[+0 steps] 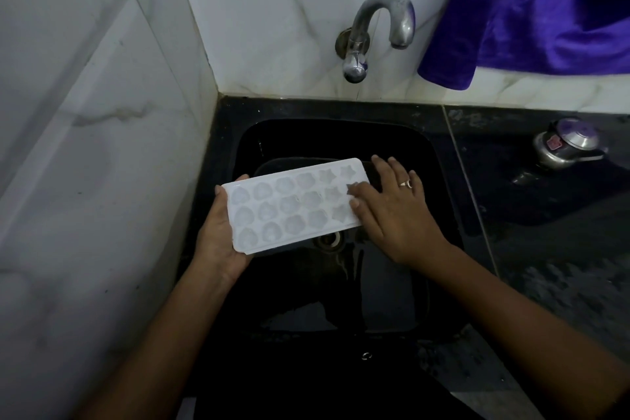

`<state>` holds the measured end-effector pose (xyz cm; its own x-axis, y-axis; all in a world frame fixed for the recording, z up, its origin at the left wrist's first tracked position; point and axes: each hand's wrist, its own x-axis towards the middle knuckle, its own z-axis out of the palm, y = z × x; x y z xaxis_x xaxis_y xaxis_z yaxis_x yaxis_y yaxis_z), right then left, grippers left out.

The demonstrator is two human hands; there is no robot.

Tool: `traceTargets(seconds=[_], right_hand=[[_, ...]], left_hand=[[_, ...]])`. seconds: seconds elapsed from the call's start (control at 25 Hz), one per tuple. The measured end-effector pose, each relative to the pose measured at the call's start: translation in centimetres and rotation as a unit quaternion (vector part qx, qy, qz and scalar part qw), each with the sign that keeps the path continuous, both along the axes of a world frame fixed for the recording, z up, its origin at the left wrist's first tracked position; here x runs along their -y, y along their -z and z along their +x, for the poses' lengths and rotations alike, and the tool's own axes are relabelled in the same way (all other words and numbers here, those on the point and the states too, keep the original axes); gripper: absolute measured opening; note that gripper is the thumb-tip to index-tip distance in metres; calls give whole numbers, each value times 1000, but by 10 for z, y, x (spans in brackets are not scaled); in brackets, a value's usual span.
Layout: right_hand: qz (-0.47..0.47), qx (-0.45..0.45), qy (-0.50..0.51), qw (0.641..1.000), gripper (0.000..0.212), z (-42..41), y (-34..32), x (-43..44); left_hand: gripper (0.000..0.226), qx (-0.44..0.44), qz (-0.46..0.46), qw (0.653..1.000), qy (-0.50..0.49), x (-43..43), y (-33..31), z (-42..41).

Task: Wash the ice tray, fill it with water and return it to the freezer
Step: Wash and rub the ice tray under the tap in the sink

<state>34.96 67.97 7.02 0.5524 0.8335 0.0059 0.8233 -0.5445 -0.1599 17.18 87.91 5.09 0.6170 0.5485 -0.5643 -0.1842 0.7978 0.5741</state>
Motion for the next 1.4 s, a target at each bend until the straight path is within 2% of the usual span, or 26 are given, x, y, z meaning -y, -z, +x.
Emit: traceTargets(seconds=[0.08, 0.2, 0.36, 0.52, 0.68, 0.8, 0.96, 1.08, 1.2, 1.28, 1.4], right_hand=[[4, -5, 19, 1000, 57, -6, -1, -6], [-16, 13, -23, 1000, 61, -9, 4, 3], [-1, -8, 28, 1000, 59, -9, -4, -4], [-29, -4, -24, 999, 66, -15, 3, 7], [-46, -20, -33, 998, 70, -22, 1, 16], [-35, -43, -45, 997, 66, -24, 4, 25], [-13, -60, 13, 998, 57, -18, -1, 15], [-20, -42, -22, 999, 64, -20, 5, 17], [-20, -38, -5, 999, 57, -10, 0, 17], [-12, -46, 10, 999, 58, -13, 0, 11], [-32, -33, -27, 999, 62, -16, 6, 18]], left_hand=[[49, 3, 5, 1000, 3, 5, 0, 3], [48, 13, 7, 1000, -1, 0, -2, 0], [49, 17, -1, 1000, 1, 7, -2, 0], [57, 21, 22, 1000, -6, -2, -2, -2], [54, 17, 14, 1000, -19, -10, 18, -7], [59, 16, 1, 1000, -7, -15, 27, -10], [60, 18, -4, 1000, -5, -10, 26, -5], [47, 25, 12, 1000, -11, -12, 24, -1], [43, 30, 9, 999, -2, -9, 23, 0], [48, 24, 4, 1000, 0, -6, 24, 2], [38, 39, 10, 999, 11, -10, 21, 2]])
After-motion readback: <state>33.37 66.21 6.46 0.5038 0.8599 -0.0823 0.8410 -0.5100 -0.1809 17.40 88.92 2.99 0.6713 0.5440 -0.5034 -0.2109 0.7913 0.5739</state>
